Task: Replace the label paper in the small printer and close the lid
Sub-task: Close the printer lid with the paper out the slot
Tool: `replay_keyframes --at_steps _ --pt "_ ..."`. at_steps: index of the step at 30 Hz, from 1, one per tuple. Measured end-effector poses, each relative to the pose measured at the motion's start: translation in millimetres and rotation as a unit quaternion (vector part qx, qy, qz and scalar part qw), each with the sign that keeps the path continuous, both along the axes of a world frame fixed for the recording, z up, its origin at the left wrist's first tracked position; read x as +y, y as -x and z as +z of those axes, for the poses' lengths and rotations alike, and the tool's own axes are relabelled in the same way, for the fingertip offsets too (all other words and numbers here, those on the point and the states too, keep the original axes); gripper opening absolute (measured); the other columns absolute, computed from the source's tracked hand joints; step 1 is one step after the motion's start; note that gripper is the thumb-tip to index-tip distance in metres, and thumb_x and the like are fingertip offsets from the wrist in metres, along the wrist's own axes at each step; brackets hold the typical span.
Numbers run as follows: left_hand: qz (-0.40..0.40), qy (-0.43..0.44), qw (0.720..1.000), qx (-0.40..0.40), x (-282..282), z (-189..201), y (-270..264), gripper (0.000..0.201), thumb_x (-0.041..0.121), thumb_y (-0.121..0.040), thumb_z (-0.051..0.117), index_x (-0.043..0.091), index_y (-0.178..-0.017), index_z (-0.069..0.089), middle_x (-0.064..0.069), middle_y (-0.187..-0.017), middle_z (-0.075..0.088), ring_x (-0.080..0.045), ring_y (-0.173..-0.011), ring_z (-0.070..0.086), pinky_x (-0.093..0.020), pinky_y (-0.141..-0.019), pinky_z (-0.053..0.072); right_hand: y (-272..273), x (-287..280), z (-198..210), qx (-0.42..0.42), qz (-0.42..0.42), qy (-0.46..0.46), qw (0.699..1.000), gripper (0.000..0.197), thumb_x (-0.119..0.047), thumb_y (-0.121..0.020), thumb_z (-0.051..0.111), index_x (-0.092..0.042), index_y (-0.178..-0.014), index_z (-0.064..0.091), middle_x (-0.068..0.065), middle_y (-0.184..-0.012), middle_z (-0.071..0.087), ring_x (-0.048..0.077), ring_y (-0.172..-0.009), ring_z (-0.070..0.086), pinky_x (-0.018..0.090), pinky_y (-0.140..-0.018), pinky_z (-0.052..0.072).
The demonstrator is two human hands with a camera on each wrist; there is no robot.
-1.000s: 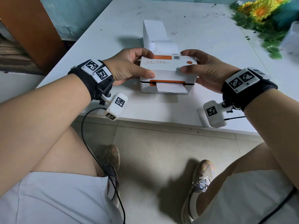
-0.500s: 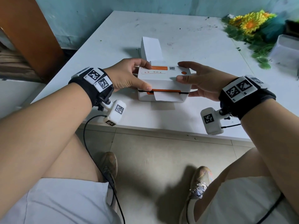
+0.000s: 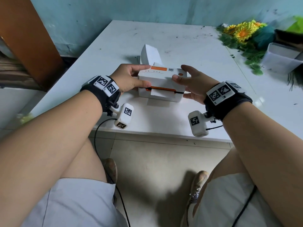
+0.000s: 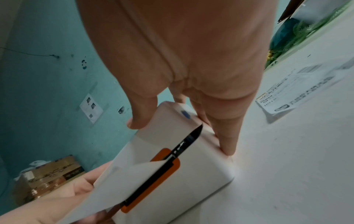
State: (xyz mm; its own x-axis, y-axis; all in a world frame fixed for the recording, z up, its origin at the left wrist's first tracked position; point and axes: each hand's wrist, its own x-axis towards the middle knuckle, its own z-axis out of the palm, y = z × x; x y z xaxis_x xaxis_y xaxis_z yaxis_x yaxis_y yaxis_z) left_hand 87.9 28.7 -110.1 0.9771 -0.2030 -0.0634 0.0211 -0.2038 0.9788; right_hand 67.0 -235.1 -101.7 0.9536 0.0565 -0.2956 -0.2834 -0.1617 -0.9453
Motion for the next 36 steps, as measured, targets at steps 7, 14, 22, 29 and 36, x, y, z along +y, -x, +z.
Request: replay_keyframes --at_steps 7,14,22,29,36 --pt "0.109 -0.044 0.993 -0.026 -28.4 3.9 -0.8 0.056 0.040 -0.086 0.087 0.030 -0.138 0.070 -0.001 -0.124 0.076 -0.009 -0.093 0.067 -0.044 -0.088 0.066 -23.6 4.1 -8.9 -0.024 -0.127 0.030 0.991 0.121 -0.069 -0.059 0.087 -0.024 -0.161 0.040 0.004 -0.135 0.063 0.021 -0.109 0.069 0.047 -0.108 0.058" --pt "0.143 -0.006 0.990 0.005 -36.6 8.9 -10.4 0.052 0.037 -0.093 0.081 0.022 -0.141 0.068 0.007 -0.130 0.065 -0.015 -0.110 0.062 -0.040 -0.081 0.062 -40.0 2.7 -10.9 0.000 -0.124 0.090 0.988 0.091 -0.067 -0.088 0.072 -0.019 -0.161 0.043 -0.002 -0.116 0.056 0.025 -0.103 0.057 0.044 -0.112 0.053" --pt "0.181 0.056 0.978 0.086 -31.1 -2.5 -25.7 0.079 0.051 -0.055 0.098 0.003 -0.111 0.072 -0.014 -0.115 0.080 -0.025 -0.105 0.079 -0.048 -0.095 0.064 -46.9 7.9 -18.6 -0.011 -0.120 0.162 0.979 0.081 -0.070 -0.093 0.064 -0.012 -0.148 0.057 0.003 -0.114 0.051 0.025 -0.109 0.055 0.045 -0.117 0.050" --pt "0.156 0.043 0.983 0.089 -33.2 2.8 -26.7 0.056 0.034 -0.084 0.090 0.008 -0.127 0.066 -0.009 -0.119 0.078 -0.022 -0.111 0.075 -0.042 -0.098 0.060 -54.8 5.1 -24.4 0.001 -0.125 0.108 0.986 0.050 -0.071 -0.095 0.054 -0.023 -0.095 0.067 -0.003 -0.093 0.059 0.025 -0.111 0.064 0.050 -0.113 0.054" --pt "0.154 0.029 0.987 0.042 -40.4 -0.2 -18.0 0.016 0.030 -0.093 0.082 0.017 -0.090 0.073 -0.013 -0.101 0.077 -0.024 -0.093 0.063 -0.042 -0.088 0.052 -47.7 3.1 -24.3 -0.018 -0.122 0.067 0.990 0.027 -0.052 -0.101 0.064 -0.035 -0.082 0.055 0.003 -0.108 0.065 0.025 -0.102 0.065 0.053 -0.107 0.058"
